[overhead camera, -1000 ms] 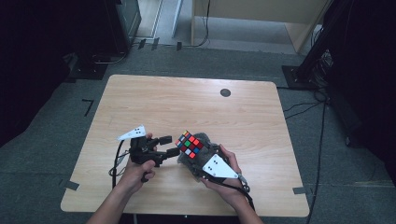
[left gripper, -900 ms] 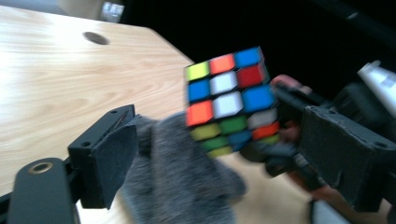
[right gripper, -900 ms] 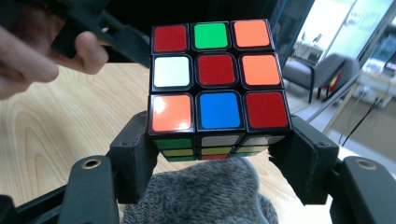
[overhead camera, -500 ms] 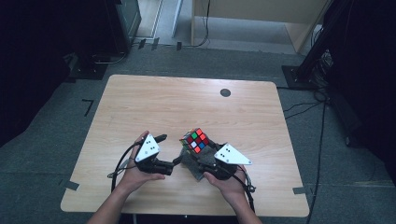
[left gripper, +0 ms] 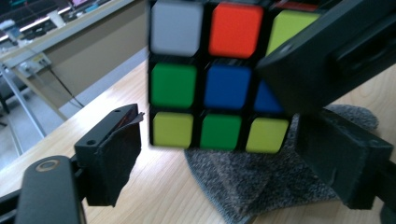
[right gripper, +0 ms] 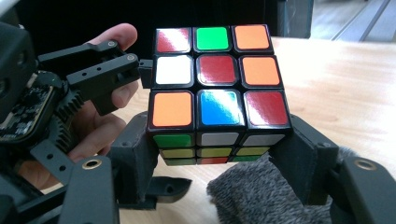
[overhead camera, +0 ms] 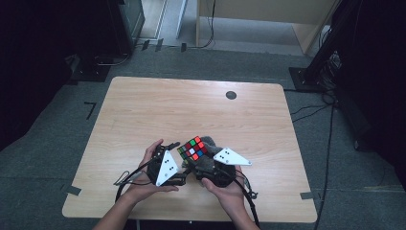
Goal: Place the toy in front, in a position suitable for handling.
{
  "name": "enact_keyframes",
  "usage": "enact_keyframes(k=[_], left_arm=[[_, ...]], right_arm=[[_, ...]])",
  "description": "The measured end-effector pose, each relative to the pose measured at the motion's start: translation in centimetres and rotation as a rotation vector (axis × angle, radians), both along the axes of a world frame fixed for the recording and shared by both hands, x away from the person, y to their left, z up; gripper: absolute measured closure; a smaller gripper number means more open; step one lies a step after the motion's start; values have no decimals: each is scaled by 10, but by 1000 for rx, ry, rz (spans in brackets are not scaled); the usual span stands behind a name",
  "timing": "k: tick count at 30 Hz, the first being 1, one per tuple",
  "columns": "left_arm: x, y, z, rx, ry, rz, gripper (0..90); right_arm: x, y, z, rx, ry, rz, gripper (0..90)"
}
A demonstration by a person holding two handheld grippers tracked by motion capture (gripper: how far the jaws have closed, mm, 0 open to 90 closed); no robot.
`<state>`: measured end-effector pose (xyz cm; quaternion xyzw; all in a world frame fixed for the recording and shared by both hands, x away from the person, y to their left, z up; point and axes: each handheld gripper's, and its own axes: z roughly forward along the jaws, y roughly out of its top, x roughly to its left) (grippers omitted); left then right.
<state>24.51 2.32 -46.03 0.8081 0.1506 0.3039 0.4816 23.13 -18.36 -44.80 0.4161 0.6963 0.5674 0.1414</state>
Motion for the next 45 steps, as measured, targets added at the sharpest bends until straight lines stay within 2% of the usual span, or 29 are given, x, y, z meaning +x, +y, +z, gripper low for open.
enact_keyframes(k=[1, 2, 4, 5, 6, 7, 10, 12, 13, 16, 18, 20, 22, 23, 25, 26, 27, 28, 29, 30, 31, 34, 36, 38, 39, 41, 44, 45], left_arm=[[-1, -1, -1, 3, -10, -2, 174], [-2, -1, -2, -3, -26, -2, 237], [-1, 1, -2, -23, -28, 4, 258], [-1, 2, -3, -34, -32, 7, 317], [0, 4, -3, -33, -31, 1, 317], [0, 4, -4, -34, -31, -1, 335], [1, 5, -4, -34, -20, -5, 340], [4, 7, -4, -41, 12, -4, 343], [6, 9, -3, -47, 28, 4, 343], [15, 19, -1, -76, 80, 26, 344], [21, 27, 0, -97, 110, 60, 344], [26, 34, 0, -118, 135, 90, 345], [30, 40, 1, -135, 158, 111, 344], [31, 42, 1, -148, 169, 118, 345], [34, 45, 1, -161, 190, 124, 345], [34, 46, 1, -169, 199, 124, 345], [35, 46, 1, -173, 208, 119, 345], [35, 46, 1, -175, 211, 115, 345], [34, 46, 1, -176, 212, 111, 345], [34, 46, 1, -176, 212, 106, 344], [34, 45, 2, -181, 216, 100, 344], [33, 46, 3, -199, 226, 82, 345], [32, 47, 4, -206, 231, 72, 345], [32, 48, 4, -205, 234, 62, 345], [32, 48, 4, -206, 237, 57, 345], [33, 48, 4, -212, 245, 49, 345], [33, 47, 4, -206, 249, 38, 345], [33, 47, 3, -201, 254, 33, 345]], right_arm=[[0, 1, 0, 7, 14, 5, 343], [1, 2, -1, 21, 34, 13, 343], [1, 2, -1, 22, 42, 14, 343], [1, 3, -3, 27, 57, 13, 342], [1, 3, -3, 27, 57, 13, 342], [4, 1, -4, 55, 91, 20, 342], [6, 0, -5, 67, 108, 30, 340], [7, 0, -5, 73, 119, 34, 319], [8, -2, -4, 82, 118, 44, 281], [9, -9, 0, 97, 94, 39, 243], [10, -16, 1, 79, 61, 9, 244], [13, -22, -1, 65, 55, -22, 263], [16, -24, -7, 19, 52, -50, 293], [18, -23, -12, -31, 46, -64, 295], [19, -18, -22, -181, 25, -98, 319], [22, -14, -31, -237, 50, -83, 336], [22, -14, -31, -237, 50, -83, 336], [23, -12, -36, -261, 66, -74, 340], [25, -10, -41, -288, 83, -66, 348], [28, -7, -51, -341, 107, -40, 357], [28, -7, -51, -341, 107, -40, 357], [30, -3, -64, -402, 142, -32, 374], [31, -4, -69, -405, 120, -38, 398], [31, -6, -72, -398, 119, -40, 432], [32, -7, -73, -388, 130, -41, 465], [32, -9, -73, -390, 124, -43, 546], [30, -14, -71, -422, 89, -26, 734], [30, -14, -71, -422, 89, -26, 734]])
